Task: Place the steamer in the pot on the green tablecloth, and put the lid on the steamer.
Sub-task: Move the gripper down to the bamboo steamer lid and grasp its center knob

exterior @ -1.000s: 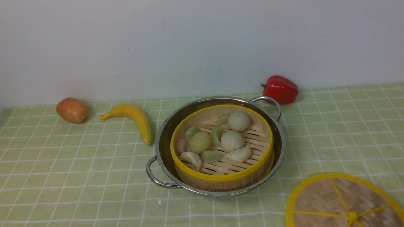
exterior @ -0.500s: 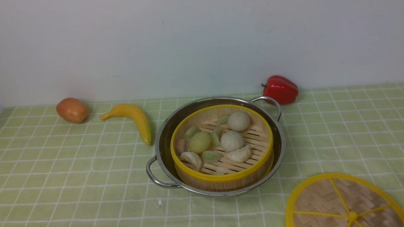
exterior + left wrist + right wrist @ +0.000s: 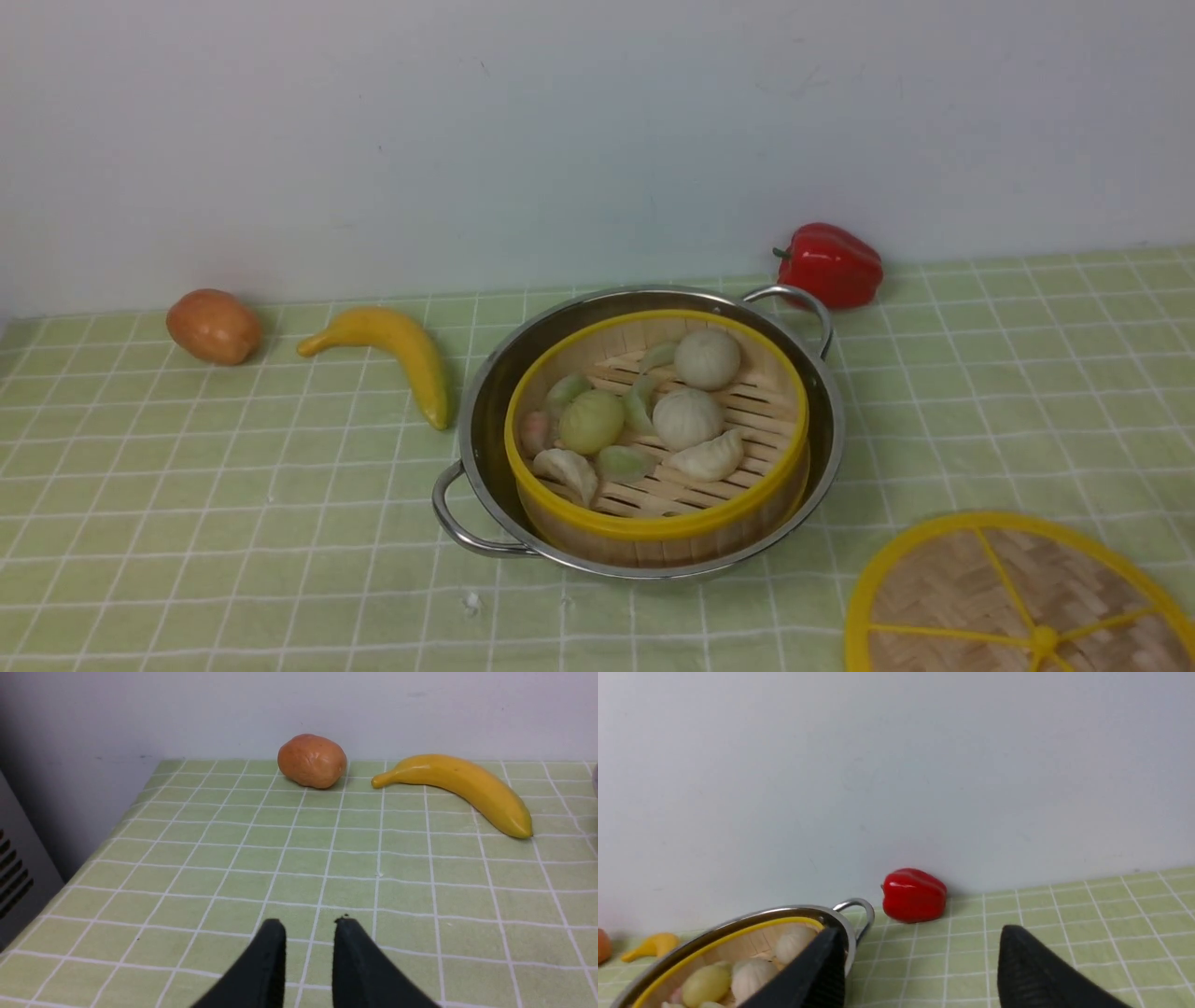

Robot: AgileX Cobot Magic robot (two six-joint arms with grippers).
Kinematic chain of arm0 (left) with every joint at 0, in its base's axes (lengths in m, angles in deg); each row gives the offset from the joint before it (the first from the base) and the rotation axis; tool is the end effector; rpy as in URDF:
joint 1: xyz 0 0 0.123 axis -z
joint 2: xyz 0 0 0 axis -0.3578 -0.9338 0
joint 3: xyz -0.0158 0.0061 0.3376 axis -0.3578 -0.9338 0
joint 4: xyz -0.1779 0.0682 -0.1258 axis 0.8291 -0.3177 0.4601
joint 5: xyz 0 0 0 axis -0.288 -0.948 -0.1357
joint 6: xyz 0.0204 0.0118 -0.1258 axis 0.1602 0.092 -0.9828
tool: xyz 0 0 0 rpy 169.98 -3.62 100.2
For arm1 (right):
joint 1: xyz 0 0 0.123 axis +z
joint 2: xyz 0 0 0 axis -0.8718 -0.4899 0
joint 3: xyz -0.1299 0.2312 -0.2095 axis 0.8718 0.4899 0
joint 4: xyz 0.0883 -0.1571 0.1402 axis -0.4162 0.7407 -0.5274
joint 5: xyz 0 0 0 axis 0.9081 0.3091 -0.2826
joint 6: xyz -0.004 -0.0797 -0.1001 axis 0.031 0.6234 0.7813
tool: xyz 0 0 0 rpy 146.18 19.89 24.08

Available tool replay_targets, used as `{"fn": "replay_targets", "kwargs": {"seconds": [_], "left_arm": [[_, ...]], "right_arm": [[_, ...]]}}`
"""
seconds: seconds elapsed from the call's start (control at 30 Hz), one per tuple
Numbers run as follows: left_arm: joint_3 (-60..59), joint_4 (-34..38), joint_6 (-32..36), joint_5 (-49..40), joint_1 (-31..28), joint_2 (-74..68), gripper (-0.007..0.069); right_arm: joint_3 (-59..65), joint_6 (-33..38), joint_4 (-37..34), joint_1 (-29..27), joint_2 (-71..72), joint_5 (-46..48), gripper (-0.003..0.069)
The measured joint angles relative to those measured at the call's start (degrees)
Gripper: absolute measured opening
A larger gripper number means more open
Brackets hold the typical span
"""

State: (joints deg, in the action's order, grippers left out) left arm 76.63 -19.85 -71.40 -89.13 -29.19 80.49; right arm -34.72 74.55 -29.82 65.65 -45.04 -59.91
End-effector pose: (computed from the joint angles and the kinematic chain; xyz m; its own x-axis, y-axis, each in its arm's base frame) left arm 0.0109 0.0100 0.1714 -0.2570 -0.0062 -0.9664 -0.1964 0.9794 0.0460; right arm -0.0073 0.0103 0.2546 -0.1542 0.3047 -0.9399 -0.1281 0.9371 0.3248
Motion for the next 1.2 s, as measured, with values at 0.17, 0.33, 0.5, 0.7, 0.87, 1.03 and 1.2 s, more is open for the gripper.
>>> {"fn": "replay_targets", "kwargs": {"seconds": [0.17, 0.33, 0.5, 0.7, 0.87, 1.03, 1.2], "left_arm": [[0.00, 0.00, 0.00, 0.00, 0.00, 0.00, 0.0160], [0.00, 0.00, 0.00, 0.00, 0.00, 0.00, 0.0169], [0.00, 0.00, 0.00, 0.00, 0.00, 0.00, 0.0170], [0.00, 0.00, 0.00, 0.00, 0.00, 0.00, 0.0181], [0.00, 0.00, 0.00, 0.00, 0.00, 0.00, 0.0189], [0.00, 0.00, 0.00, 0.00, 0.00, 0.00, 0.0191], [0.00, 0.00, 0.00, 0.00, 0.00, 0.08, 0.0191]], "right_arm": [[-12.35, 3.68, -3.54, 0.00, -2.92, 17.63, 0.0437], [-16.65, 5.12, -9.67, 0.00, -5.27, 22.24, 0.0437], [-16.94, 5.07, -13.87, 0.00, -6.56, 21.46, 0.0437], [-17.01, 5.11, -14.00, 0.00, -8.31, 15.27, 0.0437], [-17.24, 11.62, -13.89, 0.00, -11.17, 16.68, 0.0437], [-17.31, 17.75, -13.55, 0.00, -16.17, 28.49, 0.0437], [-17.68, 22.35, -13.43, 0.00, -23.89, 39.09, 0.0437]]}}
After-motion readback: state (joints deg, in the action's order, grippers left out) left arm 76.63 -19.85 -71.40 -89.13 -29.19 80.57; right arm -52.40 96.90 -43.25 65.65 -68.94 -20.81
